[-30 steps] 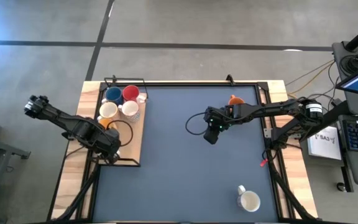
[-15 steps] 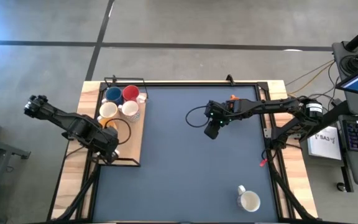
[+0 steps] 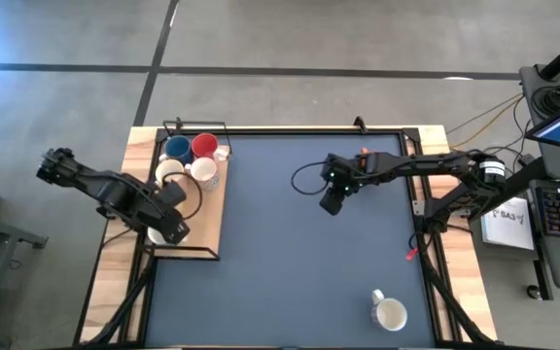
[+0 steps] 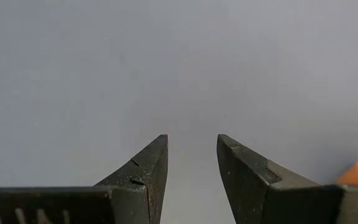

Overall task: Place coffee mugs
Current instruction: Move the orange patterned mug to the left center of the table

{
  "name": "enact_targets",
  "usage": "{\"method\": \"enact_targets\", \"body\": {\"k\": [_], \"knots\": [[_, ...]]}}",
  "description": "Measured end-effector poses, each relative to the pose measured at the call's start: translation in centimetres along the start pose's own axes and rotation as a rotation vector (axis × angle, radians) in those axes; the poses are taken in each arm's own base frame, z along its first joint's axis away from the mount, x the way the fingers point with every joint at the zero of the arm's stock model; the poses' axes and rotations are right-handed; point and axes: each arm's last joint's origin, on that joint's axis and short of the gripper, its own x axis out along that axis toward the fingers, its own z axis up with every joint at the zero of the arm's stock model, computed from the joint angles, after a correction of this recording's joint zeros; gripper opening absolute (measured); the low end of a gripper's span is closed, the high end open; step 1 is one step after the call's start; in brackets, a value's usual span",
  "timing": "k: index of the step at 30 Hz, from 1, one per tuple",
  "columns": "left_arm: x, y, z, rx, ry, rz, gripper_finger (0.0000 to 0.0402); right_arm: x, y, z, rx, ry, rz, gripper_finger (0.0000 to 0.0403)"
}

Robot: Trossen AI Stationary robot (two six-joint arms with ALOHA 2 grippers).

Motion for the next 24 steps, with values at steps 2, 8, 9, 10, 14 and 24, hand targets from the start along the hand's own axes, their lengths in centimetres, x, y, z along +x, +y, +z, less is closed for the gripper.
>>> {"method": "enact_targets", "body": {"k": [2, 8, 9, 10, 14, 24], "knots": [[-0.3, -0.1, 0.3, -0.003, -0.071, 0.01, 0.0089, -0.4, -0.5, 0.1, 0.014, -0.009, -0.004, 0.0128], [-0.4, -1.5, 1.4, 0.081, -0.253, -0.053, 0.0089, -2.1, -3.4, 0.0, 0.125, -0.004, -0.083, 0.0128], [-0.4, -1.9, 1.6, 0.096, -0.279, -0.067, 0.0089, -2.3, -3.9, 0.0, 0.158, -0.004, -0.108, 0.0128], [-0.4, -2.2, 1.8, 0.115, -0.309, -0.074, 0.0089, -2.5, -4.5, -0.1, 0.188, -0.001, -0.124, 0.0128], [-0.4, -2.8, 2.3, 0.185, -0.4, -0.054, 0.0089, -3.2, -6.3, -0.3, 0.256, 0.024, -0.182, 0.0125], [-0.4, -2.6, 2.7, 0.193, -0.447, -0.005, 0.0089, -6.1, -7.6, 1.4, 0.244, 0.0, -0.243, 0.0105]]}}
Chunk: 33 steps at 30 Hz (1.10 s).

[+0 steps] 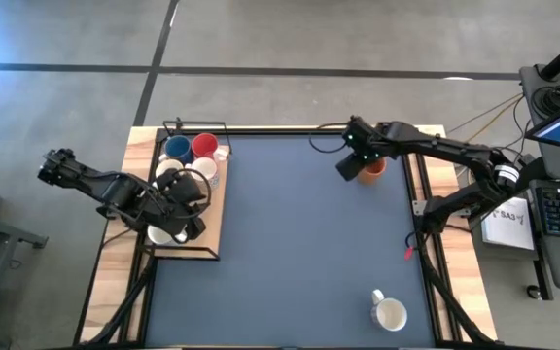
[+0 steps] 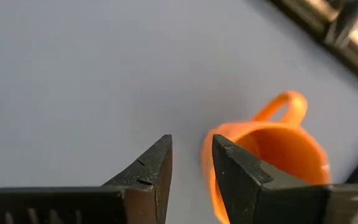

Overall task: Place coffee mugs
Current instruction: Move the orange patterned mug to the left center of the table

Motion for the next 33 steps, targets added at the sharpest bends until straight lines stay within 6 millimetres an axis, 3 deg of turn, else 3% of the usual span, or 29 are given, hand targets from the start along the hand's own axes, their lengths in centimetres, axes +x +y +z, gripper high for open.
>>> {"method": "enact_targets", "body": {"k": [4, 21, 25, 33], "knots": [[0.0, 0.0, 0.0, 0.001, 0.0, 0.002, 0.0089, -0.5, -0.3, 0.3, -0.014, 0.041, -0.062, 0.0102], [0.0, 0.0, 0.1, 0.009, -0.02, 0.015, 0.0089, 4.0, -0.3, 0.1, -0.066, 0.22, -0.109, 0.0145], [0.0, 0.0, 0.1, 0.006, -0.022, 0.013, 0.0089, 5.2, -0.1, 0.2, -0.089, 0.251, -0.115, 0.0118], [0.0, 0.0, 0.1, 0.028, -0.021, 0.013, 0.0089, 6.3, 0.8, 1.0, -0.105, 0.285, -0.043, 0.002]]}}
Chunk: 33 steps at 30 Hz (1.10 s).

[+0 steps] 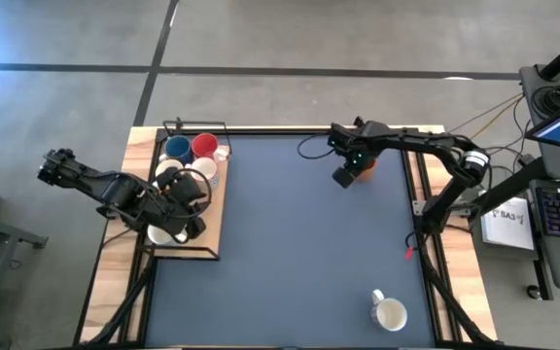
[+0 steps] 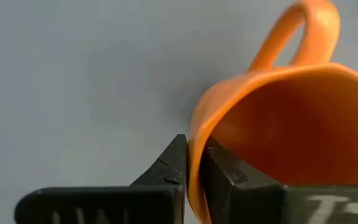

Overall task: Place coffee mugs
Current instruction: Move the orange patterned mug to the left center of the table

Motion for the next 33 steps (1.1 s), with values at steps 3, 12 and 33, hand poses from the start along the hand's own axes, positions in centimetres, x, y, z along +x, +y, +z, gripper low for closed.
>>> {"method": "enact_targets", "body": {"k": [3, 12, 33], "knots": [[0.0, 0.0, 0.0, 0.017, 0.0, 0.0, 0.0089, -0.4, 1.2, 0.6, -0.043, -0.011, 0.035, 0.0019], [0.0, 0.0, 0.0, 0.027, 0.0, 0.0, 0.0089, -2.2, 9.3, 3.6, -0.288, -0.137, 0.153, 0.0017], [0.0, 0.0, 0.0, 0.047, 0.006, -0.005, 0.0089, -2.9, 23.5, 9.1, -0.676, -0.335, 0.228, 0.0027]]}}
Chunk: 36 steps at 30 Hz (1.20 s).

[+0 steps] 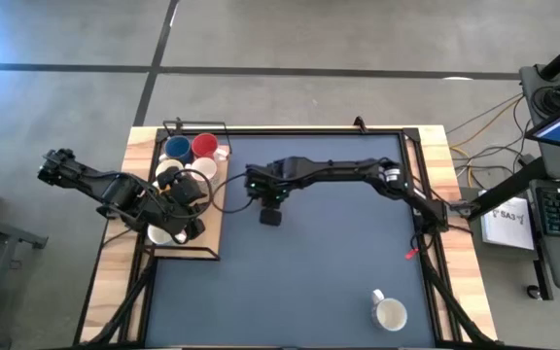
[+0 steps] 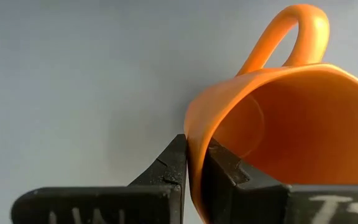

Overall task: Place coffee mugs
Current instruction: Move the orange patterned mug to the left center of the table

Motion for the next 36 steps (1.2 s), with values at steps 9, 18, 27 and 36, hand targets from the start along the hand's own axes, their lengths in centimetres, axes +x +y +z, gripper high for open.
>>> {"method": "enact_targets", "body": {"k": [9, 18, 27, 36], "knots": [[0.0, 0.0, 0.0, 0.0, 0.0, -0.001, 0.0089, 0.7, 1.0, 0.8, -0.047, -0.006, 0.007, 0.0028], [0.0, 0.0, 0.0, 0.0, 0.001, -0.001, 0.0089, 1.2, 1.4, 0.6, -0.083, 0.007, 0.012, 0.0029], [0.2, -0.2, 0.0, 0.004, 0.005, 0.002, 0.0089, 1.2, 1.4, 0.6, -0.093, 0.005, 0.033, 0.0028], [0.5, -0.6, 0.0, 0.016, 0.017, 0.013, 0.0089, 1.0, 1.4, 0.4, -0.097, 0.026, 0.036, 0.0031]]}}
